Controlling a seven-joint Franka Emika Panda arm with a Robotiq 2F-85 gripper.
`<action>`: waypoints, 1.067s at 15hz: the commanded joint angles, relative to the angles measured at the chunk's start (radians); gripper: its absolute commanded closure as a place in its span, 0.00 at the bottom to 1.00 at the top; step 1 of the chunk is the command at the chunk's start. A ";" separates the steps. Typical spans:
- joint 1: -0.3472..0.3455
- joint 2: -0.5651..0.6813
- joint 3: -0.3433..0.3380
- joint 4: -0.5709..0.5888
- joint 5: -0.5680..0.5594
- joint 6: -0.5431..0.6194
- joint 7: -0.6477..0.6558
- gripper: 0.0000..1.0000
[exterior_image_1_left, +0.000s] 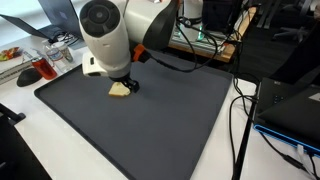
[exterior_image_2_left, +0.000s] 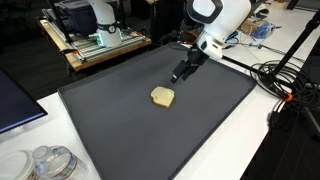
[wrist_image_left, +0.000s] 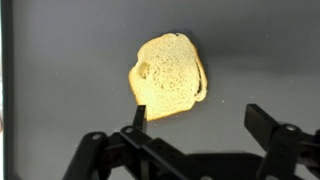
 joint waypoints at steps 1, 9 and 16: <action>-0.006 -0.181 0.001 -0.240 0.017 0.166 0.118 0.00; -0.025 -0.449 -0.021 -0.638 0.009 0.500 0.289 0.00; -0.101 -0.664 -0.022 -1.011 0.056 0.832 0.260 0.00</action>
